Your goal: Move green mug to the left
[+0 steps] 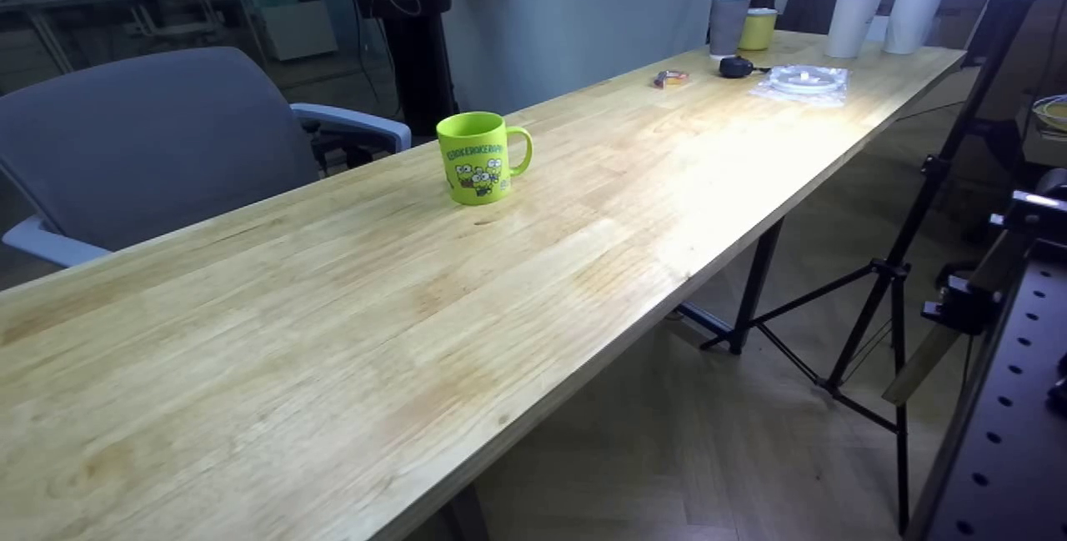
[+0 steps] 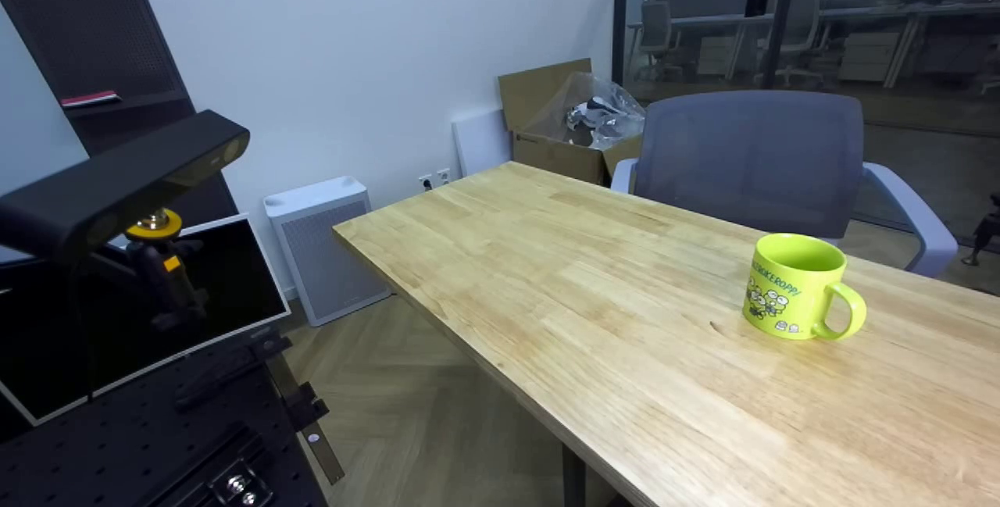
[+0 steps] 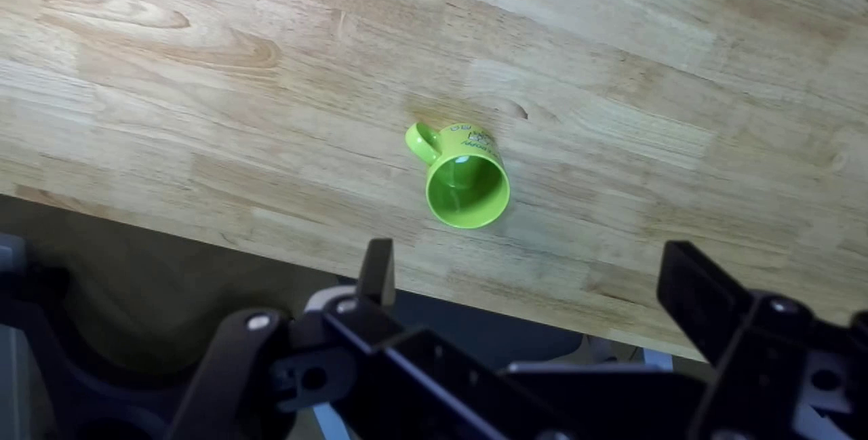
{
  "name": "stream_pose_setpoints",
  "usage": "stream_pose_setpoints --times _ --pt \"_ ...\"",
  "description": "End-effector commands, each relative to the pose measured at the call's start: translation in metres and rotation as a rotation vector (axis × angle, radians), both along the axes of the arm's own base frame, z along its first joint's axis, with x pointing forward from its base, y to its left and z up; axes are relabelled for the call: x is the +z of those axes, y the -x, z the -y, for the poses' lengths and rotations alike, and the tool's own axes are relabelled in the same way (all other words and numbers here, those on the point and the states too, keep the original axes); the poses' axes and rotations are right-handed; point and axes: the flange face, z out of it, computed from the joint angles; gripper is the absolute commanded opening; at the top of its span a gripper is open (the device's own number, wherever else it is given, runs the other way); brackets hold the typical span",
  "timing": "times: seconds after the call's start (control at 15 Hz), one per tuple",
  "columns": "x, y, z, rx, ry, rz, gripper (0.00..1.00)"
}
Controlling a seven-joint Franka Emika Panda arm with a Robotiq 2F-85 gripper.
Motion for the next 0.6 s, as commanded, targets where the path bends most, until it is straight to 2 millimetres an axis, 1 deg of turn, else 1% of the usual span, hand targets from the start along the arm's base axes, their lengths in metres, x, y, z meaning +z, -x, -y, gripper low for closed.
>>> stream_pose_setpoints --times 0.0,0.13,0.53 --pt "-0.0021 -0.0053 -0.0001 -0.001 0.003 -0.005 1.00" --pt "-0.0037 -0.0098 0.0010 -0.002 0.005 -0.008 1.00" --pt "-0.0016 -0.0099 0.0021 -0.004 0.005 -0.009 1.00"
